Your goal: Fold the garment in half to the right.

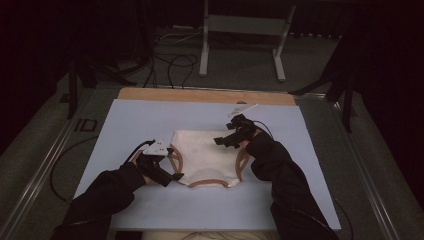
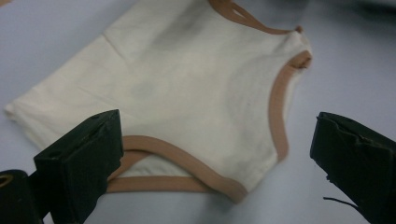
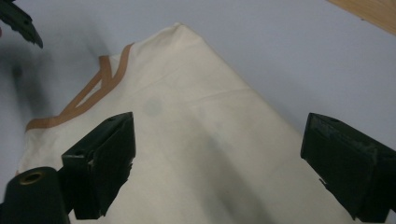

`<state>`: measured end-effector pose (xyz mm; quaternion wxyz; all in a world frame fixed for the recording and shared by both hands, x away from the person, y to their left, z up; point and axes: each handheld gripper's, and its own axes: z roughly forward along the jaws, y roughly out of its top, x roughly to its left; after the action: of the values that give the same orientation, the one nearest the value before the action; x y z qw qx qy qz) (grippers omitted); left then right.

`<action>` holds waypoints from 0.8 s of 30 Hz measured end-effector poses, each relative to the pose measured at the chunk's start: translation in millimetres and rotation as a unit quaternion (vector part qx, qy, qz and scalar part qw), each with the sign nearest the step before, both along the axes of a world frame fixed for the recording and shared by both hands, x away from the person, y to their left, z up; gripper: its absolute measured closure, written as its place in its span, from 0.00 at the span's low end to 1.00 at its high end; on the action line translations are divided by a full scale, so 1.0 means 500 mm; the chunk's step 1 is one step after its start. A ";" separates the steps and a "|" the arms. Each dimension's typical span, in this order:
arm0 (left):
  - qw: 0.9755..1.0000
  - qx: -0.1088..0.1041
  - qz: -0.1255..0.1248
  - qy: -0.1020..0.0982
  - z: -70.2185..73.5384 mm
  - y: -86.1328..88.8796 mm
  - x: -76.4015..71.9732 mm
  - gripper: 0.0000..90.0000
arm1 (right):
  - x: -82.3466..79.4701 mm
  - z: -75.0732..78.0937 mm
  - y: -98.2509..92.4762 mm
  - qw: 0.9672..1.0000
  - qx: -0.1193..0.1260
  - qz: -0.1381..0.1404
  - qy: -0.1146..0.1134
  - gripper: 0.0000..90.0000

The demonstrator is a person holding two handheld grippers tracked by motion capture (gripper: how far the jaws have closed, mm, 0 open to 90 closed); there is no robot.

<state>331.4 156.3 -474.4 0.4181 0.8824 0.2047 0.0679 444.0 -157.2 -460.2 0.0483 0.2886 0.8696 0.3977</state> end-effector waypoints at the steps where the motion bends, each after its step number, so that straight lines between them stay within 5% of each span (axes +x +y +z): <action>1: 1.000 0.001 -0.002 -0.002 -0.001 0.000 -0.002 0.05 | 0.000 -0.001 0.005 1.000 0.002 0.004 0.000 0.11; 24: 0.997 0.054 -0.057 -0.024 -0.054 -0.018 -0.040 0.22 | 0.002 -0.029 0.101 0.999 -0.004 0.038 0.014 0.11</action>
<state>311.3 147.2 -501.5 0.3781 0.9120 0.1400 0.0757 445.2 -106.7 -474.6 0.0223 0.2604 0.8824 0.3913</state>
